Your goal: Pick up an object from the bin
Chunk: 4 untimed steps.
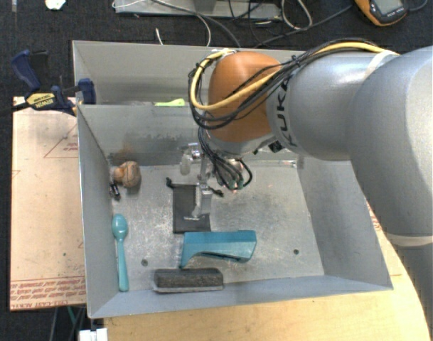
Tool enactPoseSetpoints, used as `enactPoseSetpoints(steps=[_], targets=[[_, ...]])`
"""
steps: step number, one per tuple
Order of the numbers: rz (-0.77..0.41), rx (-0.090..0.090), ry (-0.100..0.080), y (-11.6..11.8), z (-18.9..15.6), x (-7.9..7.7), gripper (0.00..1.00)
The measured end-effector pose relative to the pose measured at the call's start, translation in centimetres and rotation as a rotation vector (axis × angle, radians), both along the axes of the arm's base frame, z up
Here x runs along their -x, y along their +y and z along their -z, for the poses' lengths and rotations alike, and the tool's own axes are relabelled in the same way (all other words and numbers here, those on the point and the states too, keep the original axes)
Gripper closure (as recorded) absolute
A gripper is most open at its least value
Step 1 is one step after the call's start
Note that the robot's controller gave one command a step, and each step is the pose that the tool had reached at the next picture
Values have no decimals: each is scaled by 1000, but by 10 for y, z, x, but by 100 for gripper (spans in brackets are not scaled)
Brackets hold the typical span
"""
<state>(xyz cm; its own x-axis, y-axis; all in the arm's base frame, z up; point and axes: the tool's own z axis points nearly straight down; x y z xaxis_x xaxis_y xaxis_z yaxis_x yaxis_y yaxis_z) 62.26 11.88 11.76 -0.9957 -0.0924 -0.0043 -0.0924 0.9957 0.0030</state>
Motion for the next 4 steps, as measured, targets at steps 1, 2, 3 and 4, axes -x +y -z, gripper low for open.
enactPoseSetpoints(steps=[1,2,3,4], targets=[[87,0,-1,-6,28,14,0],[-115,4,-6,-91,44,-24,100],[-115,4,-6,-91,44,-24,100],[-129,2,1,-82,-23,-15,100]])
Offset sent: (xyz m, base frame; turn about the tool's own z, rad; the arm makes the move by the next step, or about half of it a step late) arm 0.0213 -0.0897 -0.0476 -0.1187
